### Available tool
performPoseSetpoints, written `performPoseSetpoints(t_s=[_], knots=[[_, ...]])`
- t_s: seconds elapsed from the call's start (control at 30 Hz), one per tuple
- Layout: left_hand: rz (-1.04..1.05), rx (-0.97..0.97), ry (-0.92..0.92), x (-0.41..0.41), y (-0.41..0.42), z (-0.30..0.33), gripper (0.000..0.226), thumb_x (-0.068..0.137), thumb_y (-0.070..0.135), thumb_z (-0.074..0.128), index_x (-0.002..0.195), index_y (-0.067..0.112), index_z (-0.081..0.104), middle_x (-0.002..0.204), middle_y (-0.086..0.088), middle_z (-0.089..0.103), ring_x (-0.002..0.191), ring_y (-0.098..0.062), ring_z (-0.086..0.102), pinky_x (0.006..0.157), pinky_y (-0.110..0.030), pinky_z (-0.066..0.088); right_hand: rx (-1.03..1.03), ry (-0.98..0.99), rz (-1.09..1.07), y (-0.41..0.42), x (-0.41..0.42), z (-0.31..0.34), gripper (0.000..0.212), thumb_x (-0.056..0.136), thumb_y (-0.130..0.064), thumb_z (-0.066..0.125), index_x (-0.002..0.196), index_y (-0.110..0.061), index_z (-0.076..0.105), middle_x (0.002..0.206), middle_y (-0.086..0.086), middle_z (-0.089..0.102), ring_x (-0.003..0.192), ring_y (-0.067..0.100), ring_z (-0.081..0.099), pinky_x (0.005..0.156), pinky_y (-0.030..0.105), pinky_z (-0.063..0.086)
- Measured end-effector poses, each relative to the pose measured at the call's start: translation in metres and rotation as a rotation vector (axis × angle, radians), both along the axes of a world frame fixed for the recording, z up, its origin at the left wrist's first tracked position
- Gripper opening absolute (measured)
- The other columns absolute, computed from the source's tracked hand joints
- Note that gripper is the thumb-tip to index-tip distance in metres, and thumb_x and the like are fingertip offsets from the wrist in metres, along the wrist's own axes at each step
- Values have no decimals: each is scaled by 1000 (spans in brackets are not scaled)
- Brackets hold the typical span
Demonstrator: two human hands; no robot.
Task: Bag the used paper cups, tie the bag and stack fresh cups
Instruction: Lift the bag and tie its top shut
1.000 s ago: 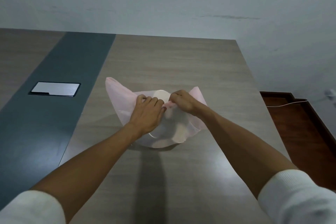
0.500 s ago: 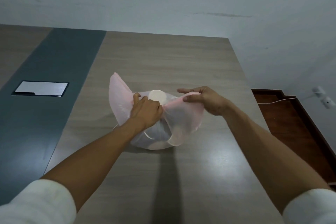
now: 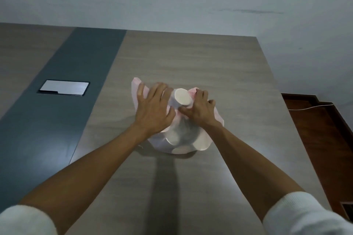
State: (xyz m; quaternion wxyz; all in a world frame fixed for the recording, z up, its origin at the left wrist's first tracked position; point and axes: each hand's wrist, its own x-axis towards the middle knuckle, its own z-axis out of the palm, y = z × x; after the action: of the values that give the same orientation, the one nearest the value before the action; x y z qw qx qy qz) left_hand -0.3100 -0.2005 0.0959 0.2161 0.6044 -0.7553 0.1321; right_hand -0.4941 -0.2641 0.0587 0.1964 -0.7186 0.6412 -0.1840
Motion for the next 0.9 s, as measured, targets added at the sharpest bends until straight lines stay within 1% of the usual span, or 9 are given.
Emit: performPoseSetpoints(t_s=[0.07,0.13,0.27,0.37,0.47,0.6,0.7,0.8,0.9], knots=[[95,-172,209,23,7,0,73,78,48,65,140,14,47,152,-8,43,145,-28,39,119,-57,15,-48,33,-30,0,5,-3,83,72,-61,74,131,-16,37,121,7,46,106,29,57,97,42,34],[260,-143,523,41,15,-4,97,72,56,75,149,14,34,160,-6,32,149,-26,32,120,-53,19,-98,59,-41,1,8,-3,83,70,-61,72,131,-17,36,118,5,45,101,27,55,90,38,29],[248,392,1100,55,11,-12,117,62,61,89,154,31,23,156,4,42,140,-22,45,114,-51,42,-149,112,-40,3,13,-4,89,67,-62,71,133,-14,35,116,6,46,97,26,53,86,38,28],[250,447,1046,46,-2,-10,74,66,56,88,126,26,57,120,4,68,109,-22,66,90,-42,59,-192,152,-49,4,17,-3,88,66,-61,70,132,-13,38,113,6,48,95,26,54,86,39,31],[207,293,900,27,-13,-5,36,79,44,80,102,19,69,99,3,70,89,-19,68,78,-34,58,-199,211,-47,6,19,-5,86,67,-59,70,133,-12,40,113,6,49,96,27,57,91,41,33],[42,313,908,-10,-20,2,23,86,31,68,96,15,79,96,6,77,85,-11,71,79,-29,57,-189,311,-27,11,27,-8,83,75,-58,67,137,-10,39,117,8,50,98,27,56,97,44,35],[67,341,997,-36,-22,2,40,94,41,66,76,7,76,75,-5,75,69,-20,71,66,-35,56,-244,400,15,16,32,-13,56,94,-45,47,136,-10,41,120,8,50,102,27,55,92,41,34],[52,362,985,-42,-20,2,42,96,47,59,85,7,66,85,-6,71,79,-25,69,71,-40,56,-184,299,38,12,22,-16,51,98,-38,42,141,-10,40,127,7,50,110,27,52,96,42,34],[-25,333,742,-35,-15,-1,34,97,28,48,125,11,59,117,-2,55,96,-25,61,85,-46,53,-60,-67,-25,3,8,-3,41,100,-27,45,137,-10,47,125,10,54,109,31,56,100,43,39]])
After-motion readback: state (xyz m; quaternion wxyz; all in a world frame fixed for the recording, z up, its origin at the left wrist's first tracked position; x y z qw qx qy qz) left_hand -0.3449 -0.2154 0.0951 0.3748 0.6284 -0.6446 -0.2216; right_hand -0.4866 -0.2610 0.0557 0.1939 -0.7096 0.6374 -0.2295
